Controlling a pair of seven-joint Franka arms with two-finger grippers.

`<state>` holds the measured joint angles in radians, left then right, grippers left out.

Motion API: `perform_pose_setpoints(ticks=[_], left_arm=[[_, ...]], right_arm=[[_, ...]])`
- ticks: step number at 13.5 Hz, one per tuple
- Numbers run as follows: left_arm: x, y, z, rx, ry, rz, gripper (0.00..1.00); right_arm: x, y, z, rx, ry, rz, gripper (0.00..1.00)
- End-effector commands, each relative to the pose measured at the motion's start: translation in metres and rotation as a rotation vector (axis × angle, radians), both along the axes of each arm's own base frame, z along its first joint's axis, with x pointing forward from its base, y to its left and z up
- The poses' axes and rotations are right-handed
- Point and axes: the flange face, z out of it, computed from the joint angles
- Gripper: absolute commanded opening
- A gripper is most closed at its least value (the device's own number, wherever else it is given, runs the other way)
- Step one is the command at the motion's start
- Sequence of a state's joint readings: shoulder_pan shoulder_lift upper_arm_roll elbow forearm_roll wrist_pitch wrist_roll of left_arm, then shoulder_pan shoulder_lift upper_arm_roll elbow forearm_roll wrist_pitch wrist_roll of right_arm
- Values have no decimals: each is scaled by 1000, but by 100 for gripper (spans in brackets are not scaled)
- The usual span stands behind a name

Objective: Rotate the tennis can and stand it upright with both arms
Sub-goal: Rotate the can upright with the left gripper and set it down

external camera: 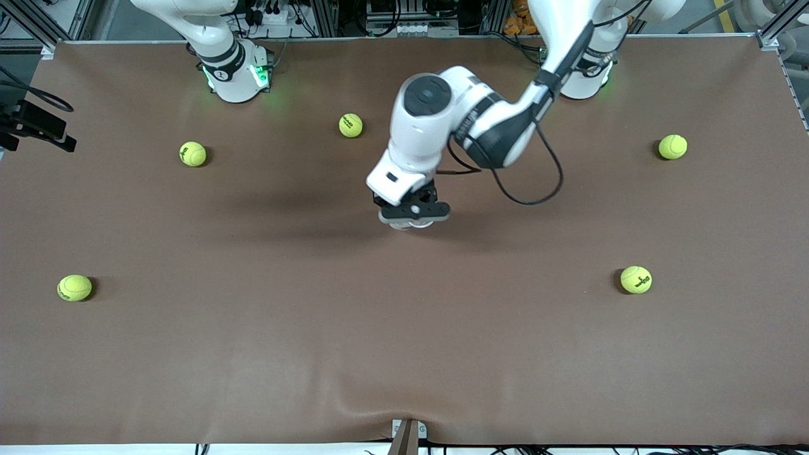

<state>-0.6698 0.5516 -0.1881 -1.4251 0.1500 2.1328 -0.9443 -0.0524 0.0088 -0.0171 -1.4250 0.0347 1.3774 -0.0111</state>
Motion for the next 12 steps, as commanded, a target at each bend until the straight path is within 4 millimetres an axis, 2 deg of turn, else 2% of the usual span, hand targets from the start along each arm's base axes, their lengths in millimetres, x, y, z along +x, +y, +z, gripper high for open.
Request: perform_pose_setpoints(ticks=[1, 4, 5, 10, 11, 12], left_arm=[[-14, -13, -8, 101, -62, -54, 0], [-34, -31, -28, 167, -129, -11, 0], [-39, -37, -41, 168, -115, 22, 0], [-49, -47, -71, 209, -134, 29, 0], [-49, -47, -74, 209, -132, 38, 12], [-48, -46, -73, 207, -132, 40, 45]], right_arm=[[-4, -3, 6, -10, 1, -1, 100], [-4, -3, 6, -10, 1, -1, 100], [-4, -3, 4, -10, 4, -1, 100], [-3, -2, 4, -10, 4, 1, 100], [-3, -2, 4, -10, 4, 1, 100], [-3, -2, 4, -9, 6, 1, 100]])
